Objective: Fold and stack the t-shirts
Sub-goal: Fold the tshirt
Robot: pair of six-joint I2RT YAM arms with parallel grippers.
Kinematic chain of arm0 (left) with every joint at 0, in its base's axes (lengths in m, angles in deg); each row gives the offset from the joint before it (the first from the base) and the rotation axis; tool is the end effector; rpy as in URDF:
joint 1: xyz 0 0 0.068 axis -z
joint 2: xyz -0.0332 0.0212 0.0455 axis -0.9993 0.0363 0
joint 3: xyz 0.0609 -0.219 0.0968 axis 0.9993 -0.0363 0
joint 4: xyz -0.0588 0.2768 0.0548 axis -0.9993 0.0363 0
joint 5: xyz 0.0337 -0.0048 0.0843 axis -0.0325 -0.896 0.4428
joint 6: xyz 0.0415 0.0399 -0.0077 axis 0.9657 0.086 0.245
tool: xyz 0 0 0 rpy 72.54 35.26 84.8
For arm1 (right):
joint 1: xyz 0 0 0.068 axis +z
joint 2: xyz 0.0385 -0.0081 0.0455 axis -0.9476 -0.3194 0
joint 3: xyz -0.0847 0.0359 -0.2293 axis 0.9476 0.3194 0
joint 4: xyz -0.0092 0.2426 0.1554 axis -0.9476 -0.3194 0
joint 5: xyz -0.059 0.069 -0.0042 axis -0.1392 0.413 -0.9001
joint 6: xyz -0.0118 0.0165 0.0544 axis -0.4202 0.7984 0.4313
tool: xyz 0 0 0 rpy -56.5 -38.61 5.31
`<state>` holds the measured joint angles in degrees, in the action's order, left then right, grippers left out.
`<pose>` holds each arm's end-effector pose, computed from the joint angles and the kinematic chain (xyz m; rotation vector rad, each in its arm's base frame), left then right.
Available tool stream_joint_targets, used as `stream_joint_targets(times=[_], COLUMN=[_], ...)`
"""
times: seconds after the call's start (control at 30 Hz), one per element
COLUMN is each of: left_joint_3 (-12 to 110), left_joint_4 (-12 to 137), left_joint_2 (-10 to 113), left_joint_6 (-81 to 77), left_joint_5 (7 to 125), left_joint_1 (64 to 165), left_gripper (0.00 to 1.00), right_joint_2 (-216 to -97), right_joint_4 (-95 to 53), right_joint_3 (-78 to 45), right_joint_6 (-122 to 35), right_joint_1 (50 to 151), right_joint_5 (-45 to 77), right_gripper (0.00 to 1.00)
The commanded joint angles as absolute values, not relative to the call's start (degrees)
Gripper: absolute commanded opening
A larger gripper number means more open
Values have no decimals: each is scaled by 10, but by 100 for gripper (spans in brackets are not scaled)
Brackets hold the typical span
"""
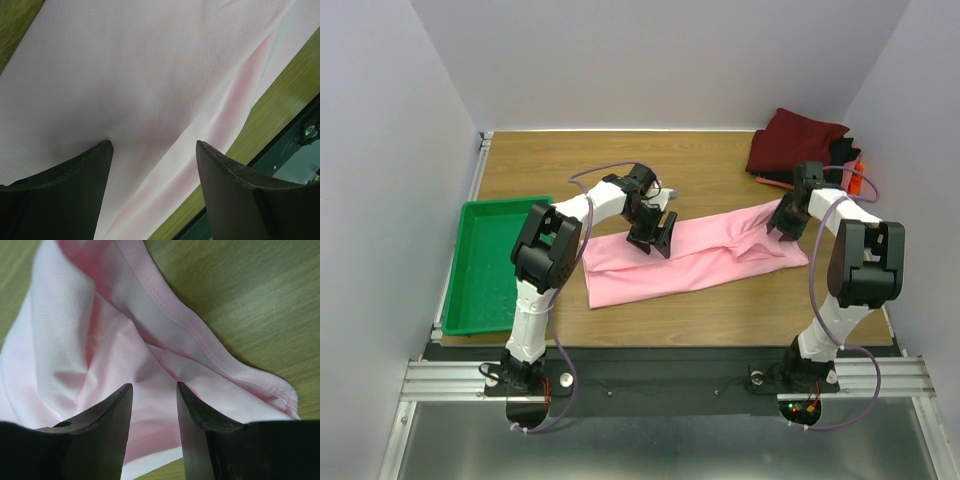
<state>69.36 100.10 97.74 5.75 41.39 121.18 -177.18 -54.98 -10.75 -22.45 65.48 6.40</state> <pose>0.3716 -0.2705 0.1343 0.8780 2.6110 -0.9609 0.3750 -0.0400 0.1425 0.8029 2.6250 0.0618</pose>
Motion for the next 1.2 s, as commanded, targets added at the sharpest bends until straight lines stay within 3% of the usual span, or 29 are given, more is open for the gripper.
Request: stream_joint_targets(times=[0.0, 0.47, 0.67, 0.8, 1.17], left_joint_3=[709, 710, 708, 700, 688], left_joint_4=[1020, 1028, 1032, 1036, 1036], left_joint_2=[969, 974, 978, 985, 991], left_joint_6=[63, 66, 63, 59, 55], left_joint_5=[417, 430, 443, 465, 472], left_joint_1=[1211, 1210, 1210, 1204, 1193], left_gripper=[79, 79, 79, 79, 79], right_joint_2=[-1776, -1798, -1786, -1771, -1746], right_joint_4=[-545, -523, -523, -529, -557], right_joint_3=[-109, -95, -93, -86, -86], right_joint_6=[-237, -247, -243, -238, -240], right_joint_1=[656, 656, 656, 656, 656], right_joint_5=[60, 45, 38, 19, -3], right_gripper=[46, 45, 36, 24, 25])
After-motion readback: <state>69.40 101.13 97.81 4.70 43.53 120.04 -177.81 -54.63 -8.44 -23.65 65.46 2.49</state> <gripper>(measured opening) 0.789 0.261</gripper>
